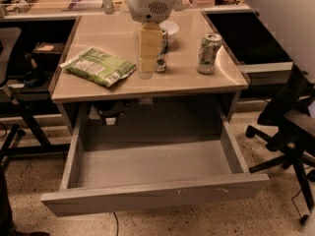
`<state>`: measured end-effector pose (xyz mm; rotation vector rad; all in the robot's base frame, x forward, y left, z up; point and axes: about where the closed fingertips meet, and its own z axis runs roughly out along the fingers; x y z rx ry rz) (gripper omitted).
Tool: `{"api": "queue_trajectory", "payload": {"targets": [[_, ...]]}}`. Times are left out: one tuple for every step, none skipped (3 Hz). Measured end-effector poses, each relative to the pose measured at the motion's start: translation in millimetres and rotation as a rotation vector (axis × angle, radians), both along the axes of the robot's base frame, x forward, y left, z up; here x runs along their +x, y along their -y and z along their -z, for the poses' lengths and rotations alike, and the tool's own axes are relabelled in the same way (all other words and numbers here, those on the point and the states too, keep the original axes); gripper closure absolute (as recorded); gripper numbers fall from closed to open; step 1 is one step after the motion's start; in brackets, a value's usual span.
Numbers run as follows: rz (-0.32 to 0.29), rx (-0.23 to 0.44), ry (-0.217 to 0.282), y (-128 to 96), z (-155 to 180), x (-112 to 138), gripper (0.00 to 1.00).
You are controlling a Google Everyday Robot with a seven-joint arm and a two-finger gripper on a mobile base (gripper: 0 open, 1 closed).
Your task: Place green jalapeno chip bag into top drawer
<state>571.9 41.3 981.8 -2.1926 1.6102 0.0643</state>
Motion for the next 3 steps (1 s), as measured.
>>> {"api": "queue_trajectory", "payload": {"targets": [[-0.092, -0.003, -0.003, -46.8, 7.5, 12.1, 0.00], [-0.098, 0.005, 0.003, -53.4, 7.5, 13.4, 0.00], [-0.085, 0.014, 0.003, -55.7, 12.7, 17.3, 0.00]]}}
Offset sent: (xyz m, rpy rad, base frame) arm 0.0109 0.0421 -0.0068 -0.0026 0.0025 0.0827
